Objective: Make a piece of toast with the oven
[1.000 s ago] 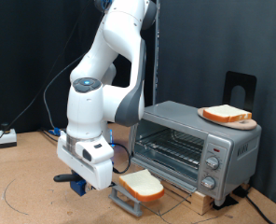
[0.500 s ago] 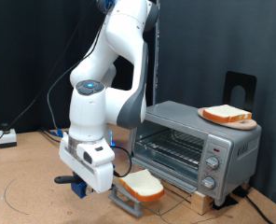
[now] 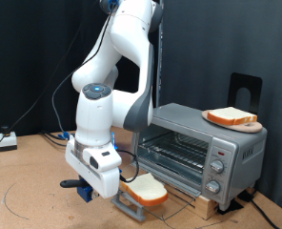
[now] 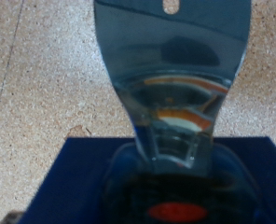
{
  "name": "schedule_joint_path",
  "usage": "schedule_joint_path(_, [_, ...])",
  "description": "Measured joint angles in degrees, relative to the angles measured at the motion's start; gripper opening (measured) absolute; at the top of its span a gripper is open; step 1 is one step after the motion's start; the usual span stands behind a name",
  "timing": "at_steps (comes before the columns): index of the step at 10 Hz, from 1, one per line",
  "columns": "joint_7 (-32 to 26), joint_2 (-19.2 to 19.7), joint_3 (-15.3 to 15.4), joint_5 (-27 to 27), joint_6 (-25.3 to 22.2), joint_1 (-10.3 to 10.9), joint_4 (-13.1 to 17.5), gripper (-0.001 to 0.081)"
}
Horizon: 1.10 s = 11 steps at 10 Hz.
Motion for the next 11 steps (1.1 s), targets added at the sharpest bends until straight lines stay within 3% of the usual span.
schedule_joint_path(4, [3.6,-0.3,0.0,-1.8,-0.2,1.6,-0.3,0.0396])
schedule_joint_path(8, [5.1,-3.2,0.2,-1.1,2.5,1.6,0.1,0.0396])
schedule_joint_path(11, [5.2,-3.3,1.3,0.6,2.1,1.3,1.6,0.0396])
